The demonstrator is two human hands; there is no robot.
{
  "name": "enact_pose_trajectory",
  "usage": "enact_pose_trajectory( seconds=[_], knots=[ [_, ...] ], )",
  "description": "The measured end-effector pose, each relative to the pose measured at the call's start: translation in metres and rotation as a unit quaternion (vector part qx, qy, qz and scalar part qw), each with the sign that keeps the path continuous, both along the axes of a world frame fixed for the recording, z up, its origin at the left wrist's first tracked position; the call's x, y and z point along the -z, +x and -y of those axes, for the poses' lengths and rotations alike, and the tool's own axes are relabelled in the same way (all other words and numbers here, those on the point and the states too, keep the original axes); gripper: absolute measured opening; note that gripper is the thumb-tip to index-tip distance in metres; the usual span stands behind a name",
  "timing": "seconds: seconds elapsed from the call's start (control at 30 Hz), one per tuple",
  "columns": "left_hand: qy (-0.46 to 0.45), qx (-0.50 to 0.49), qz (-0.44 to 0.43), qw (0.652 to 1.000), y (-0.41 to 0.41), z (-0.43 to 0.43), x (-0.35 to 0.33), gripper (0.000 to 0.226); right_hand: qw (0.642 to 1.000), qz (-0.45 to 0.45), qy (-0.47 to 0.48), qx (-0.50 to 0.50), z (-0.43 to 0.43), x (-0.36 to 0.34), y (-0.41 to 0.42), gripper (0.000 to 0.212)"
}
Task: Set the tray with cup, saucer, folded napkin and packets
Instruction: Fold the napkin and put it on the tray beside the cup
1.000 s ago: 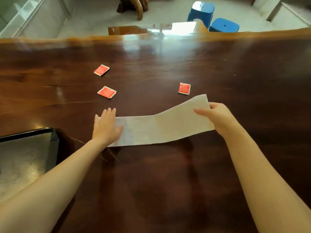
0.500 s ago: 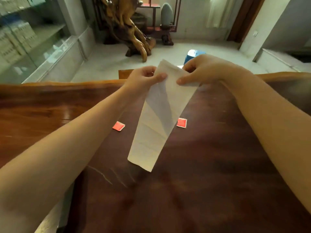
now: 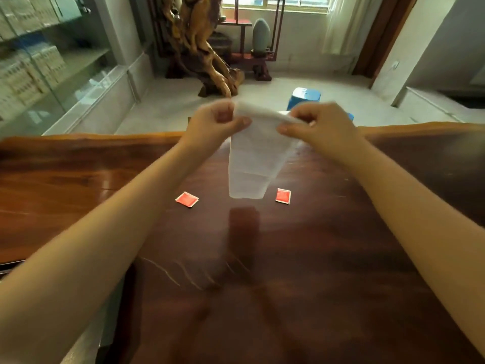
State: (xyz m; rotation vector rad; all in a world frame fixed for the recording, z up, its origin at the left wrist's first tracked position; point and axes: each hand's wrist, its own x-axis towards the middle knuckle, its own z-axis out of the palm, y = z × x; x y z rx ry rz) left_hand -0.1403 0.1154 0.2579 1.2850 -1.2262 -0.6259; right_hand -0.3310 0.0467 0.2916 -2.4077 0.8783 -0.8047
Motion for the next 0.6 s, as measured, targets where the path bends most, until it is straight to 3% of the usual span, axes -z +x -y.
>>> enact_pose_trajectory(
  seconds=[0.1,0.17,0.4,0.6],
  knots=[
    [0.016,-0.017,0.099,0.995,-0.019,-0.048,0.052,0.008,0.999,-0.036,0.008,-0.036,-0.039,0.047,-0.026,0.006],
    [0.041,-0.009,0.114,0.993,-0.032,-0.086,0.089,0.005,0.996,-0.053,0.03,-0.061,-0.069,0.078,-0.045,0.005],
    [0.148,0.044,0.049,0.987,-0.081,-0.198,0.181,0.01,0.971,-0.132,0.173,-0.097,-0.147,0.166,-0.091,0.006],
    [0.192,0.014,-0.048,0.98,-0.083,-0.193,0.2,0.015,0.952,-0.108,0.281,-0.058,-0.138,0.199,-0.083,0.009]
  ],
)
